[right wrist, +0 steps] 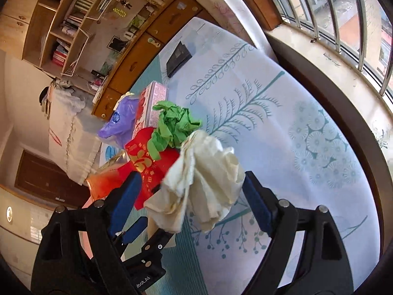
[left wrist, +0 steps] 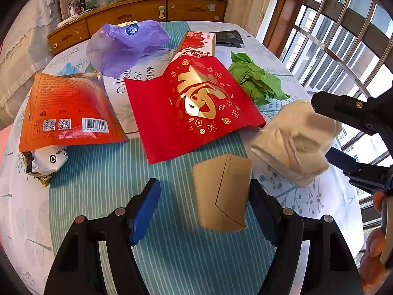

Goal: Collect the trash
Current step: 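Grasp the tan paper piece with the left tool while the right tool grasps the crumpled cream paper, then carry the tan paper and crumpled cream paper down over the trash bin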

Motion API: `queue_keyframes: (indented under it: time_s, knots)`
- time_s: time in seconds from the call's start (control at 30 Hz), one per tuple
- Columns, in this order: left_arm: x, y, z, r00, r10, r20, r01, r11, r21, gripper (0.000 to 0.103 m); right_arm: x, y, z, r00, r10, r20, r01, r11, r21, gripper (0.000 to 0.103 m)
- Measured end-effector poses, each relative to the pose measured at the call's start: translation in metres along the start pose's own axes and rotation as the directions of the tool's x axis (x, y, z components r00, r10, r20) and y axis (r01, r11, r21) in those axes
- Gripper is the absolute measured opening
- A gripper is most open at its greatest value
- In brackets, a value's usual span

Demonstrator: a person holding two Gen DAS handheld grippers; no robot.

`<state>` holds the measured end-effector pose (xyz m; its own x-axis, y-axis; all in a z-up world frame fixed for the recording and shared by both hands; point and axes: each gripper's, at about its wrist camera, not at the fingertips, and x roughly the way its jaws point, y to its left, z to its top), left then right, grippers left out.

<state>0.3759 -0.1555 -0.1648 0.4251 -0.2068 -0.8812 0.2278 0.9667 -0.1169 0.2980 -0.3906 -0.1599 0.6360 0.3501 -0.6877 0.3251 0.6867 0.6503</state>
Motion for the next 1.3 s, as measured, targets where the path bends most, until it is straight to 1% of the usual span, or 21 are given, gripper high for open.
queue_keyframes:
  time_s: [0.03,0.07,0.1,0.17,0.2,0.23,0.27,0.3,0.33,0.37,0.5,0.7,0.77,0.87,1.03,1.1,1.2,1.3]
  knots:
    - [-0.001,0.0,-0.001,1.0,0.0,0.0,0.0,1.0,-0.001,0.074,-0.003,-0.001,0.0,1.0,-0.004,-0.001,0.004,1.0,0.005,0.082]
    - [-0.001,0.0,-0.001,1.0,0.0,0.001,0.0,1.0,-0.001,0.07,0.001,0.0,0.0,1.0,-0.017,-0.003,0.017,1.0,0.005,0.082]
    - [-0.004,0.0,-0.002,1.0,0.0,0.001,0.0,1.0,0.0,0.06,0.002,0.001,0.0,1.0,-0.025,-0.008,0.025,1.0,0.003,0.082]
    - [-0.006,0.001,-0.002,1.0,0.002,-0.002,-0.002,1.0,0.001,0.047,0.007,0.002,-0.002,0.999,-0.029,-0.02,0.029,1.0,-0.004,0.081]
    - [-0.006,0.002,-0.001,1.0,0.002,-0.006,-0.002,1.0,-0.002,0.047,0.01,0.001,-0.003,0.999,-0.031,-0.024,0.031,1.0,-0.004,0.078]
    - [-0.007,0.005,-0.002,1.0,-0.004,-0.008,0.004,1.0,-0.01,0.047,0.011,0.002,-0.005,0.999,-0.028,-0.021,0.028,1.0,-0.005,0.067]
    - [-0.008,0.007,-0.002,1.0,-0.004,-0.01,0.004,1.0,-0.015,0.047,0.012,0.002,-0.007,0.999,-0.032,-0.014,0.032,0.999,-0.013,0.06]
    - [-0.01,0.01,-0.003,1.0,-0.001,-0.012,0.0,1.0,-0.021,0.047,0.012,0.003,-0.01,0.999,-0.045,-0.01,0.045,0.999,-0.023,0.045]
    - [-0.012,0.012,-0.006,1.0,0.002,-0.012,-0.002,1.0,-0.029,0.047,0.011,0.004,-0.014,0.999,-0.047,-0.011,0.047,0.998,-0.035,0.033]
    - [-0.016,0.015,-0.008,1.0,0.002,-0.012,-0.003,0.999,-0.036,0.047,0.01,0.006,-0.017,0.999,-0.041,-0.013,0.04,0.998,-0.049,0.031]
    - [-0.042,0.025,-0.02,1.0,-0.007,0.005,0.008,0.999,-0.052,0.047,-0.008,0.021,-0.037,0.999,-0.041,0.01,0.042,0.989,-0.14,0.029]
    - [-0.106,0.032,-0.054,0.998,-0.025,0.052,0.027,0.999,-0.035,0.047,-0.058,0.042,-0.085,0.999,-0.027,0.046,0.038,0.966,-0.257,0.028]
    - [-0.128,0.033,-0.071,0.997,-0.028,0.066,0.03,0.999,-0.024,0.047,-0.078,0.048,-0.108,0.999,-0.023,0.048,0.036,0.956,-0.293,0.028]
    - [-0.16,0.035,-0.099,0.996,-0.036,0.08,0.038,0.999,-0.013,0.047,-0.108,0.055,-0.143,0.999,0.003,0.046,0.013,0.942,-0.336,0.027]
    - [-0.207,0.039,-0.143,0.994,-0.035,0.106,0.035,0.999,0.004,0.047,-0.16,0.069,-0.206,0.997,0.024,0.074,0.011,0.898,-0.44,0.027]
    - [-0.225,0.039,-0.161,0.992,-0.033,0.121,0.031,0.999,0.015,0.047,-0.176,0.074,-0.226,0.996,0.035,0.08,0.007,0.885,-0.466,0.027]
    - [-0.245,0.037,-0.186,0.991,-0.03,0.133,0.026,0.999,0.031,0.047,-0.196,0.081,-0.258,0.995,0.042,0.087,0.008,0.86,-0.51,0.027]
    - [-0.253,0.034,-0.204,0.991,-0.033,0.128,0.028,0.999,0.045,0.047,-0.211,0.082,-0.285,0.996,0.037,0.083,0.015,0.837,-0.546,0.027]
